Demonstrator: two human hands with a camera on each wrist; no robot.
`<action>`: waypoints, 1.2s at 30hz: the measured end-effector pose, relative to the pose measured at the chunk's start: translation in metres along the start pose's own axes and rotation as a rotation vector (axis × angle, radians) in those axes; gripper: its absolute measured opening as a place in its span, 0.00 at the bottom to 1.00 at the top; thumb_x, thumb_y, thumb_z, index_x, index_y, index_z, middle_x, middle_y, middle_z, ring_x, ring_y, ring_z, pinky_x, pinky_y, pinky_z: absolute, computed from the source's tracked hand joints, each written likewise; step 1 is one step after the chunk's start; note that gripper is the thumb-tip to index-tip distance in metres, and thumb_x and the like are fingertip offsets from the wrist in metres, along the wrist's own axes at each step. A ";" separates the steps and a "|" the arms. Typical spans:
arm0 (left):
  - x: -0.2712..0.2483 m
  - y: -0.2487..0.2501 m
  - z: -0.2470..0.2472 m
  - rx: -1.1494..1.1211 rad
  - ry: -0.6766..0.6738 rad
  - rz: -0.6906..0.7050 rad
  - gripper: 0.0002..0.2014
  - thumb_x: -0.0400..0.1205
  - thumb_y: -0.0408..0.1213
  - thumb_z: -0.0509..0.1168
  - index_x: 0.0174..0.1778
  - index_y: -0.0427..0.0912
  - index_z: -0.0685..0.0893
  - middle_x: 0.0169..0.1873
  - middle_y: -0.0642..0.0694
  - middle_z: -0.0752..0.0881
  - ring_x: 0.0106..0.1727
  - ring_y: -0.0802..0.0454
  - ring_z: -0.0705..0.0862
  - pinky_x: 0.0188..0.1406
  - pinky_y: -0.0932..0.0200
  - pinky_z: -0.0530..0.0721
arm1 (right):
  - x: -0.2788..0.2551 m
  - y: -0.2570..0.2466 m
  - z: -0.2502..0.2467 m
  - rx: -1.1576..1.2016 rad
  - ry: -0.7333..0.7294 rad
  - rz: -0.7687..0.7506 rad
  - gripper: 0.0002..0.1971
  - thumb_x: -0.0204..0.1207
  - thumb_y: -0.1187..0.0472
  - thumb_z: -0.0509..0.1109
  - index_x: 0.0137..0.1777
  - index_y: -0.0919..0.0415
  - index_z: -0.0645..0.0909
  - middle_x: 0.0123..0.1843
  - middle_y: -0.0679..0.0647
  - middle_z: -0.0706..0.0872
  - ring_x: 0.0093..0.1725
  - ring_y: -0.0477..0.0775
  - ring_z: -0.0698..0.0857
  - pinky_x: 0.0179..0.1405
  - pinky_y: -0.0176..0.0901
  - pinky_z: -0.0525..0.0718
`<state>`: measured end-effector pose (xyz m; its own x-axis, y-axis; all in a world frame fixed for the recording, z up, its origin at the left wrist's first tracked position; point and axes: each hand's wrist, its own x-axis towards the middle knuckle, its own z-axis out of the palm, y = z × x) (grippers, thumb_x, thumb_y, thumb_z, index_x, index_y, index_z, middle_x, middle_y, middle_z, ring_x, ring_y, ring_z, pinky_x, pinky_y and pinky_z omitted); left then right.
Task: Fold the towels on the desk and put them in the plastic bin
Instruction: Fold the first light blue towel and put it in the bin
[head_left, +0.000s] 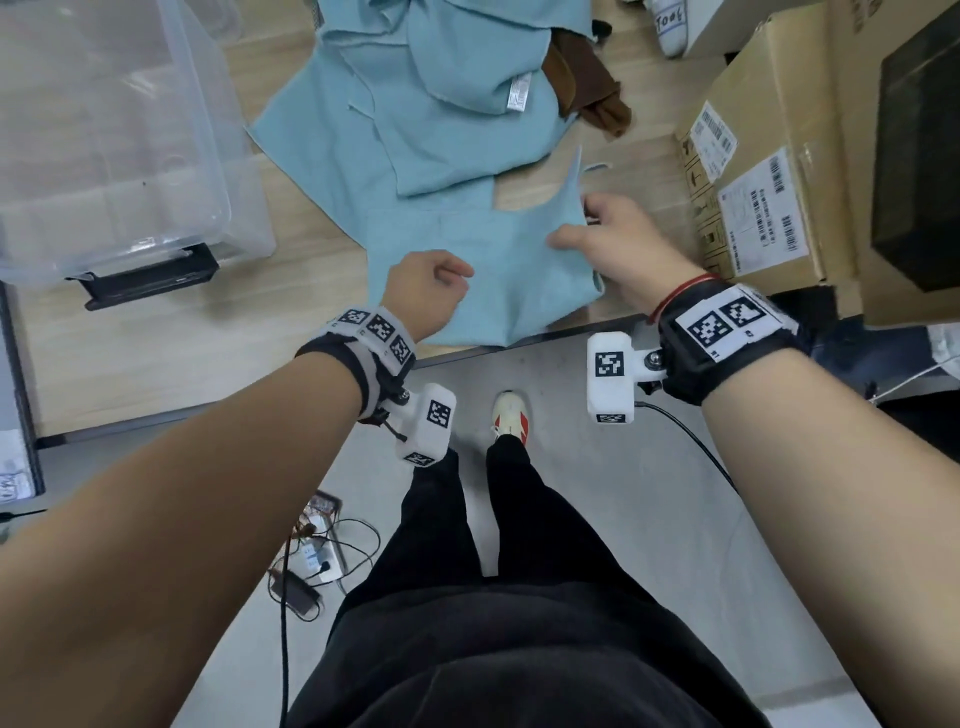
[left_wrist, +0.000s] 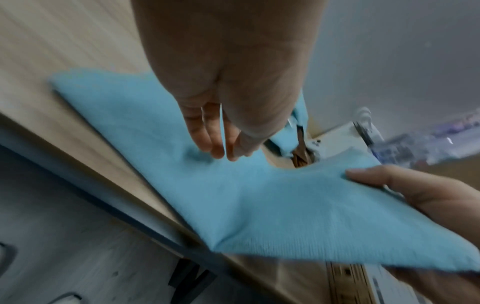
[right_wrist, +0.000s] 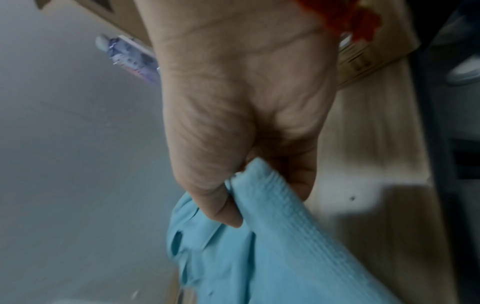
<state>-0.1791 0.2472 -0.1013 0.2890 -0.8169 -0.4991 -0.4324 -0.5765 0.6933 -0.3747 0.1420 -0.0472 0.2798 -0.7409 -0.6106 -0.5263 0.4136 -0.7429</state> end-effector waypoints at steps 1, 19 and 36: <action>-0.001 -0.008 -0.009 -0.042 0.032 -0.045 0.09 0.77 0.33 0.66 0.44 0.51 0.89 0.34 0.52 0.87 0.32 0.58 0.82 0.27 0.76 0.75 | 0.000 -0.006 0.009 -0.022 -0.010 -0.010 0.16 0.71 0.61 0.74 0.58 0.64 0.84 0.52 0.59 0.91 0.48 0.55 0.91 0.50 0.51 0.90; -0.018 -0.057 -0.050 -0.669 -0.154 -0.436 0.35 0.85 0.65 0.36 0.54 0.46 0.83 0.46 0.49 0.89 0.49 0.58 0.87 0.49 0.63 0.84 | 0.019 -0.019 0.174 -0.370 -0.090 -0.081 0.05 0.71 0.58 0.69 0.42 0.57 0.77 0.36 0.56 0.88 0.23 0.57 0.88 0.22 0.42 0.86; -0.002 -0.082 -0.048 0.172 0.177 -0.120 0.27 0.73 0.36 0.71 0.67 0.38 0.73 0.57 0.40 0.79 0.56 0.43 0.79 0.53 0.56 0.76 | 0.054 0.006 0.118 -0.908 0.149 -0.307 0.33 0.68 0.57 0.73 0.74 0.47 0.68 0.73 0.52 0.70 0.71 0.62 0.68 0.64 0.57 0.70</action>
<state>-0.1034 0.2955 -0.1325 0.4855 -0.7415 -0.4632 -0.5200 -0.6708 0.5288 -0.2681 0.1670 -0.1168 0.4370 -0.8335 -0.3381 -0.8843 -0.3292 -0.3312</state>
